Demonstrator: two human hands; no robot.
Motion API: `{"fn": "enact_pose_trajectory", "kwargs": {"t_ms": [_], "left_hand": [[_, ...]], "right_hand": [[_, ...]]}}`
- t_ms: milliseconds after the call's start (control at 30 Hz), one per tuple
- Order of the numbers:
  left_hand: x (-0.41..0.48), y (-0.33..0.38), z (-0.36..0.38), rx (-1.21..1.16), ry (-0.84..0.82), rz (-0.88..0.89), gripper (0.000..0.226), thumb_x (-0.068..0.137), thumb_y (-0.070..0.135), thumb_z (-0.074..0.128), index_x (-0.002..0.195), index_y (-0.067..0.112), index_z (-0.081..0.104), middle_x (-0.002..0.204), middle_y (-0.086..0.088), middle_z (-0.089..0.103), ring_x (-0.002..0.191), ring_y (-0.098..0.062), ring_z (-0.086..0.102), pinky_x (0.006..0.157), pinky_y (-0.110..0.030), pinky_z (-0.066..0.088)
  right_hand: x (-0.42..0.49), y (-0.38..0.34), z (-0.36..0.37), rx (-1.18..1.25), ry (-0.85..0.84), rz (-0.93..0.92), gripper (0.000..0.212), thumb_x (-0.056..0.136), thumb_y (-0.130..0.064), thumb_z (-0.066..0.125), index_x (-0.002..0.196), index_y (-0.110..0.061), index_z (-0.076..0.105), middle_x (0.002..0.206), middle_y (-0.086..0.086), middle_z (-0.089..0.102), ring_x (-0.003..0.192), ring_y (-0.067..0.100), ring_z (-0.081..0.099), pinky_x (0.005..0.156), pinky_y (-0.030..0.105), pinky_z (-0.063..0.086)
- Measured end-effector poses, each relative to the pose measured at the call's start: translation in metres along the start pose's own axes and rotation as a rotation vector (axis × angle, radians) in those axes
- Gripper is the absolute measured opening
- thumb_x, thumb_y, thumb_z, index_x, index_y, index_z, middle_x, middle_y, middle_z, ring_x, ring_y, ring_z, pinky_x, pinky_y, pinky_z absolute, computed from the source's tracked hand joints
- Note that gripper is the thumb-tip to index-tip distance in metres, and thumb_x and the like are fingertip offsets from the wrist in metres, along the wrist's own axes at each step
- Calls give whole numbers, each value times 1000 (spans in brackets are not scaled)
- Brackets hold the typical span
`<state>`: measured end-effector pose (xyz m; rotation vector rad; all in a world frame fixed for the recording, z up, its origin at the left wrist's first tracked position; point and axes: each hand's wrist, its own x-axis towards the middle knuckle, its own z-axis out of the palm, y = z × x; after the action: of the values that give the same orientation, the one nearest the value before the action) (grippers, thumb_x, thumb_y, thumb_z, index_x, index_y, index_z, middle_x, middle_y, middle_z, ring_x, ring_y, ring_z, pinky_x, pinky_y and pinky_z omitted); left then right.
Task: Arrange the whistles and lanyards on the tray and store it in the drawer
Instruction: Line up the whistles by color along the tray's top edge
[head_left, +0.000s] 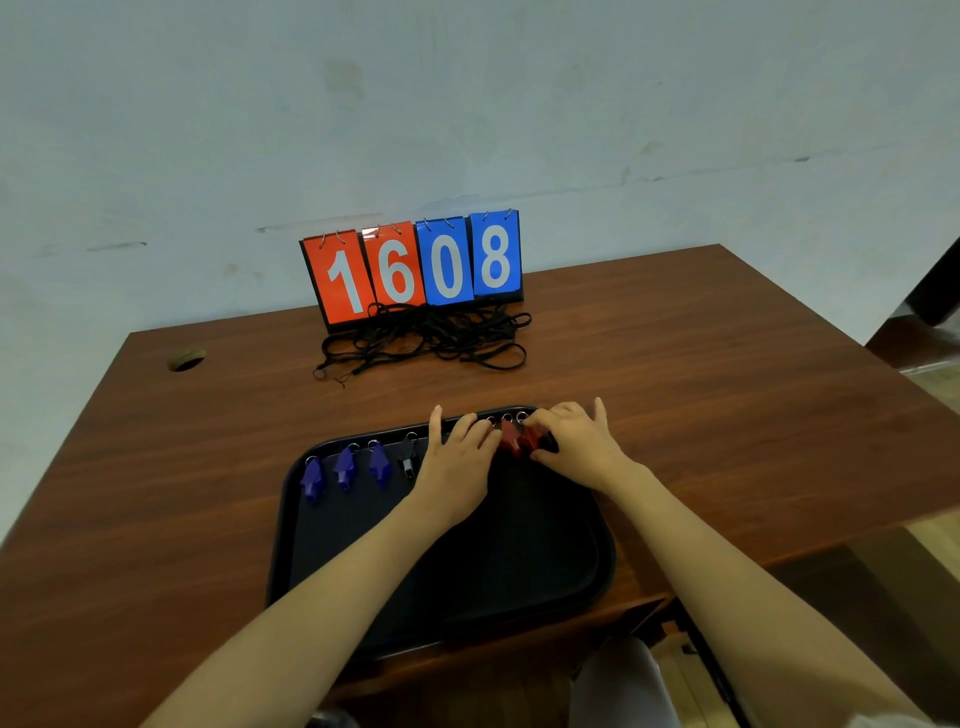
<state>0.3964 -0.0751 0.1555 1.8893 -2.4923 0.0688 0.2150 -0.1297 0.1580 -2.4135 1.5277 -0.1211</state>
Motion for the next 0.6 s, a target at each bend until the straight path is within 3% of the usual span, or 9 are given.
{"fn": "enact_pose_trajectory", "kwargs": {"t_ms": [300,600], "left_hand": [[-7,-5,-4,32,-81,5,54,97,16,37,148,21,22,157,2,20,147,-17,7,111,-56,-15],[-2,8,3,21,-23,84,53,100,23,32,150,25,14,158,3,16,147,-17,4,110,-57,-16]], "right_hand": [[-4,4,0,10,8,13,45,90,-30,58,133,-29,44,133,-2,51,137,20,30,114,63,0],[-4,6,1,43,15,7,44,89,-30,58,131,-29,45,135,-3,50,136,22,31,113,64,2]]}}
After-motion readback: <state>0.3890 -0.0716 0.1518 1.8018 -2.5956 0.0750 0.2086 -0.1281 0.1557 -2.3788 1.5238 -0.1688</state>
